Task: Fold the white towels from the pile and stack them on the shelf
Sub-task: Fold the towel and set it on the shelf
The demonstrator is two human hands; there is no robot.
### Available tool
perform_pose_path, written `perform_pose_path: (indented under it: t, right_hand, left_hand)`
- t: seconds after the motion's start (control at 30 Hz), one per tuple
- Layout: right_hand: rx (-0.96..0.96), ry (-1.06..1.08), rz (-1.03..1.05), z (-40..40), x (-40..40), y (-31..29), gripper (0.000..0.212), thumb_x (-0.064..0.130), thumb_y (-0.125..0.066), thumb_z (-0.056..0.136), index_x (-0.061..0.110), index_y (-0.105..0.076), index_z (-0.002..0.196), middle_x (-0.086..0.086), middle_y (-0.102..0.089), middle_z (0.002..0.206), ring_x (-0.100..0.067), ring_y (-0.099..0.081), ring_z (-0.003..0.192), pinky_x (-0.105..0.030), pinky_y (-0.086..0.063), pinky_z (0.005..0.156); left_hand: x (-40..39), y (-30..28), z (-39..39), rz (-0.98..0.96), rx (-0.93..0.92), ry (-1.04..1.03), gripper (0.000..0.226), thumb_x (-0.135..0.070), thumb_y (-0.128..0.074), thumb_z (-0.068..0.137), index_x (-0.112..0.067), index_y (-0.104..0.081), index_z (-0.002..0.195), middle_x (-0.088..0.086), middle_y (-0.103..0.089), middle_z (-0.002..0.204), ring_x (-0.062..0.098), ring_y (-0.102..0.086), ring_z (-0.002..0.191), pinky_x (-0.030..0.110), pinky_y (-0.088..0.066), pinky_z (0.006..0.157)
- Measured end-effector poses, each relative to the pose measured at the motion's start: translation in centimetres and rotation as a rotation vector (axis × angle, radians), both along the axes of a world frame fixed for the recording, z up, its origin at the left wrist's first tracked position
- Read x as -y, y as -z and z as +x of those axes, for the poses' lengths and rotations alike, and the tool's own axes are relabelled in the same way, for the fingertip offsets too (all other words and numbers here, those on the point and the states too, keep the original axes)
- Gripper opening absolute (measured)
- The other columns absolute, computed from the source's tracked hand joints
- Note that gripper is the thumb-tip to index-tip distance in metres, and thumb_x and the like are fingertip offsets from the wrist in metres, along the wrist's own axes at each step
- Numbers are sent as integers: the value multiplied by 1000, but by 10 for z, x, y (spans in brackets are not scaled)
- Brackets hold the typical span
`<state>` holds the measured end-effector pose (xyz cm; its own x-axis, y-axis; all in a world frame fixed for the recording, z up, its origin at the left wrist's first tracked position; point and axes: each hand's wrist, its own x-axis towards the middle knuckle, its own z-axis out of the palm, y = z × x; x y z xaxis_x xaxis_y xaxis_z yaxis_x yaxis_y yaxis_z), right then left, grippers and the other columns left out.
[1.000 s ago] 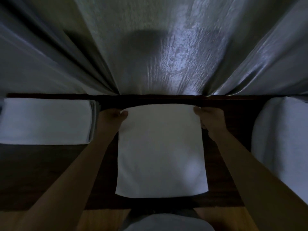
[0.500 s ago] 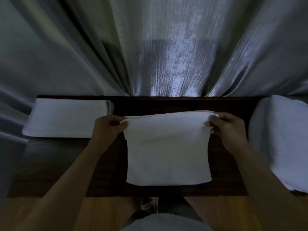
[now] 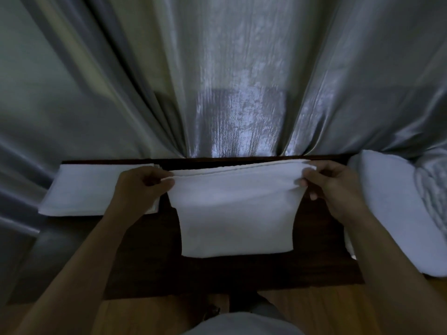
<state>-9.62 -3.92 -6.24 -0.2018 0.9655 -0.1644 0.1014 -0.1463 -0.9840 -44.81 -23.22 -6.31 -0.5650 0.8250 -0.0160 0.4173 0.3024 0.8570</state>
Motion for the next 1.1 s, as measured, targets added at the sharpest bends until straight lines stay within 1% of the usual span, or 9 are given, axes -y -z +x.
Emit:
perform_pose_path:
  t: [0.13, 0.27, 0.37, 0.43, 0.57, 0.7, 0.8, 0.87, 1.1]
  right_hand:
    - [-7, -6, 51, 4, 4, -29, 17, -1, -73, 88, 0, -65, 103, -25, -71, 84, -24, -72, 65, -26, -49, 41]
    - [-13, -60, 87, 4, 8, -62, 29, -4, -73, 88, 6, -65, 114, -24, -72, 87, -27, -76, 73, -27, -55, 45]
    - [-5, -89, 70, 4, 8, -82, 21, -4, -72, 88, 7, -69, 106, -23, -75, 87, -27, -78, 79, -26, -57, 48]
    - [-7, -103, 67, 4, 7, -90, 15, -4, -72, 88, 4, -69, 102, -19, -76, 83, -27, -78, 80, -25, -56, 48]
    - [-41, -156, 68, 2, 5, -102, 13, -3, -70, 90, 1, -67, 102, -17, -73, 84, -25, -78, 82, -26, -57, 50]
    - [-41, -183, 98, -2, 5, -111, 15, 2, -68, 92, -1, -66, 107, -20, -74, 92, -25, -78, 86, -26, -59, 53]
    - [-40, -176, 124, -6, 4, -116, 17, 8, -71, 90, 3, -66, 105, -19, -75, 90, -26, -78, 85, -26, -58, 51]
    - [-47, -168, 125, -9, 2, -118, 23, 15, -73, 85, 5, -67, 105, -19, -75, 90, -25, -78, 83, -26, -57, 50]
    - [-15, -171, 73, -26, -10, -111, 19, 10, -70, 91, 1, -65, 107, -19, -73, 88, -25, -78, 77, -25, -55, 46]
  left_hand:
    - [3, -30, -3, 48, -39, 26, 15, -15, -83, 81, -27, -75, 86, -17, -73, 86, -6, -66, 73, 3, -47, 64]
    - [2, -59, -13, 112, -106, 81, 27, -11, -83, 78, -35, -72, 83, -14, -74, 86, 3, -71, 74, 20, -59, 69]
    - [0, -77, -19, 111, -110, 121, 45, -10, -83, 78, -53, -72, 86, -21, -74, 87, -2, -70, 78, 10, -56, 68]
    - [-3, -82, -25, 104, -153, 121, 48, -10, -82, 80, -57, -72, 84, -23, -73, 85, -2, -70, 75, 13, -57, 69]
    - [-6, -88, -33, 160, -84, 109, 37, -2, -74, 86, -39, -76, 84, -3, -75, 82, 22, -75, 79, 49, -63, 78]
    - [-13, -95, -37, 169, -108, 80, 28, -4, -69, 92, -31, -73, 86, -5, -74, 82, 18, -74, 73, 36, -65, 69]
    - [-21, -97, -38, 194, -62, 40, 20, 0, -66, 93, -19, -71, 86, 10, -72, 84, 25, -73, 73, 32, -64, 63]
    - [-27, -97, -38, 243, 17, -18, 14, 2, -65, 94, -10, -68, 88, 16, -68, 90, 30, -71, 78, 30, -64, 61]
    - [-38, -93, -32, 360, 338, -90, 16, 1, -61, 97, -8, -64, 85, 5, -57, 86, 26, -66, 86, 35, -64, 70]
